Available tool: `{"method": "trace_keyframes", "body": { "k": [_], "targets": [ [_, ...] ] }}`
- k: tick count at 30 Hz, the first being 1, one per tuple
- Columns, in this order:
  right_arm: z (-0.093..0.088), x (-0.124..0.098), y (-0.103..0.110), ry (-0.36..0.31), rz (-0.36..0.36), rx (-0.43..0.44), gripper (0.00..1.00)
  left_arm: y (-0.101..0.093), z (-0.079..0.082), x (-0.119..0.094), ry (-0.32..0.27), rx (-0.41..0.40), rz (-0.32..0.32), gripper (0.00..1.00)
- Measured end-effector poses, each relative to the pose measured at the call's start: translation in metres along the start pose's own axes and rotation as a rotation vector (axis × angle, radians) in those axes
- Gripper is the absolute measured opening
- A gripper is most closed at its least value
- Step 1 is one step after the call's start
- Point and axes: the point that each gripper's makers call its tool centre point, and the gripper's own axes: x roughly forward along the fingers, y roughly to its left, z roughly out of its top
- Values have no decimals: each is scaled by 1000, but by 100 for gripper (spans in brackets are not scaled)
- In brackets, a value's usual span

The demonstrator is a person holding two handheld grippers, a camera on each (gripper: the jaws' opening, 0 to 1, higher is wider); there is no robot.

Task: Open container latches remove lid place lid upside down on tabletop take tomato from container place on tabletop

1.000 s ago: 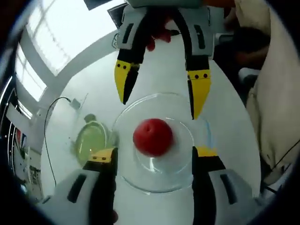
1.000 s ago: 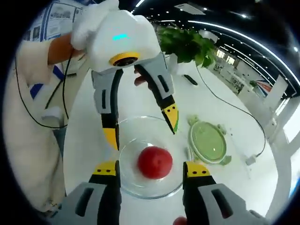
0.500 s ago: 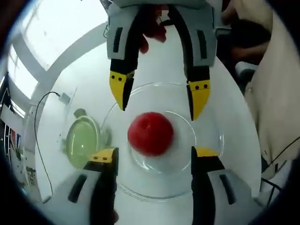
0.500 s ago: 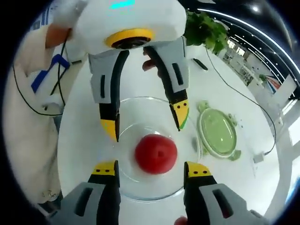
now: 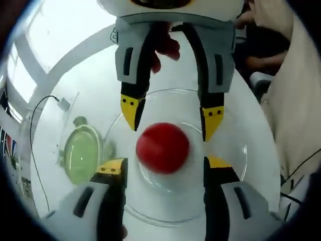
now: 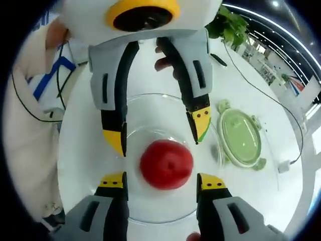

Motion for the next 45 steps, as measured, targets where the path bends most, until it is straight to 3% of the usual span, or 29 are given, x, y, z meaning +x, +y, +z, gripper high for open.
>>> {"method": "trace_keyframes", "body": {
  "k": [14,23,31,45],
  "targets": [
    [1,21,-8,14,21,-11,48,-2,-3,12,-4,3,-8,53],
    [1,24,-10,6,4,-19,46,-4,-3,19,-15,1,-20,51],
    [1,24,-13,-2,-30,-45,41,-1,-2,21,-42,-11,-2,44],
    [1,24,-10,-4,-23,-47,41,3,-3,23,-51,-8,14,39]
  ]
}}
